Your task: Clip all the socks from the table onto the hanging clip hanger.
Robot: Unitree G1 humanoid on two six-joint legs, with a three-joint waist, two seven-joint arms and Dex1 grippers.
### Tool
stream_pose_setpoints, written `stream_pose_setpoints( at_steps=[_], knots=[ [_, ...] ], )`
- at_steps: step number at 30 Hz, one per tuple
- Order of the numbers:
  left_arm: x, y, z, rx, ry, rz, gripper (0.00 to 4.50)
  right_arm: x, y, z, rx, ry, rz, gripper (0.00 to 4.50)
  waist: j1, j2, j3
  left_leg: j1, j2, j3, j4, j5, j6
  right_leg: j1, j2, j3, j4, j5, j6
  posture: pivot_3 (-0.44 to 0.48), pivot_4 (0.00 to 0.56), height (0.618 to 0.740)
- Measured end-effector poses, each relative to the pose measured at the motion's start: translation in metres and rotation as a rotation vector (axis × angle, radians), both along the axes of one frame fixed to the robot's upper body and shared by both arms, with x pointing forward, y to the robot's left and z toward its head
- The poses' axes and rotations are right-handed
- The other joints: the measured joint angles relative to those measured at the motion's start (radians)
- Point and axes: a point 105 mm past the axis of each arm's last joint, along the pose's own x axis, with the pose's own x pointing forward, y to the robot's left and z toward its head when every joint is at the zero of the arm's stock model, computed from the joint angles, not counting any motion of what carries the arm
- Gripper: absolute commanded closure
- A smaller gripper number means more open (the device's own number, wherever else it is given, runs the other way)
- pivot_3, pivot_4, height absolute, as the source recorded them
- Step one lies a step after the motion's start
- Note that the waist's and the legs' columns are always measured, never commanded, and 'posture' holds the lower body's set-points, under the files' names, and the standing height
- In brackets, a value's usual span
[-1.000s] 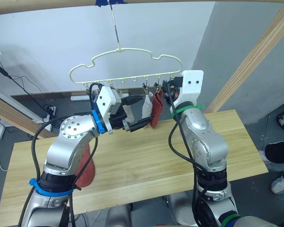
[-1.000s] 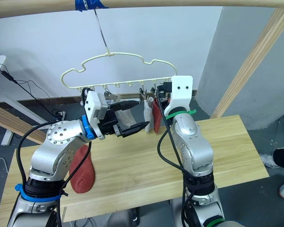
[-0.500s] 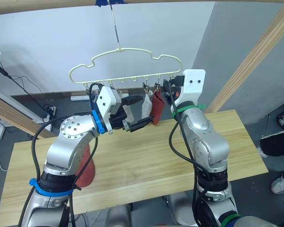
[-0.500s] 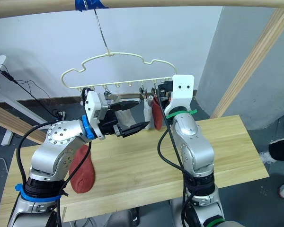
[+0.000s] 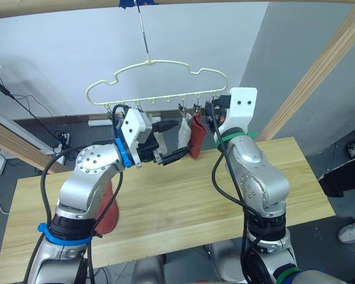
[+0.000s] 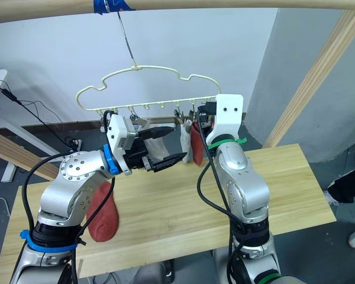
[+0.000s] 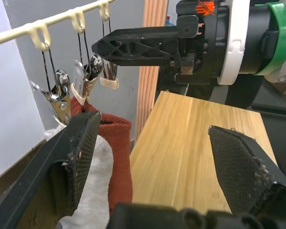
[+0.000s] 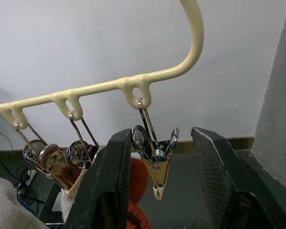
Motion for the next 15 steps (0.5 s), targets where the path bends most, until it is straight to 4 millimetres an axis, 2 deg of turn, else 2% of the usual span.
stream_pose_setpoints(
  at_steps=[5, 8, 12, 15],
  knots=[
    [0.0003, 0.0002, -0.0004, 0.000, 0.002, 0.001, 0.51, -0.0002, 0.0003, 0.0000, -0.001, 0.001, 0.001, 2.49, 0.000, 0.000, 0.000, 0.000, 0.000, 0.000, 0.000, 0.000, 0.000, 0.000, 0.000, 0.000, 0.000, 0.000, 0.000, -0.233, 0.250, 0.740],
    [0.0003, 0.0002, -0.0004, 0.000, 0.002, 0.001, 0.51, -0.0004, 0.0008, 0.0000, -0.001, 0.001, 0.003, 3.11, 0.000, 0.000, 0.000, 0.000, 0.000, 0.000, 0.000, 0.000, 0.000, 0.000, 0.000, 0.000, 0.000, 0.000, 0.000, -0.233, 0.250, 0.740],
    [0.0002, 0.0004, -0.0008, 0.000, 0.003, 0.002, 0.51, -0.0011, 0.0029, 0.0002, -0.004, -0.002, 0.012, 4.38, 0.000, 0.000, 0.000, 0.000, 0.000, 0.000, 0.000, 0.000, 0.000, 0.000, 0.000, 0.000, 0.000, 0.000, 0.000, -0.233, 0.250, 0.740],
    [-0.0002, 0.0017, -0.0049, -0.001, 0.017, 0.009, 0.51, -0.0030, 0.0061, 0.0020, -0.008, -0.011, 0.023, 4.48, 0.000, 0.000, 0.000, 0.000, 0.000, 0.000, 0.000, 0.000, 0.000, 0.000, 0.000, 0.000, 0.000, 0.000, 0.000, -0.231, 0.250, 0.740]
  ],
)
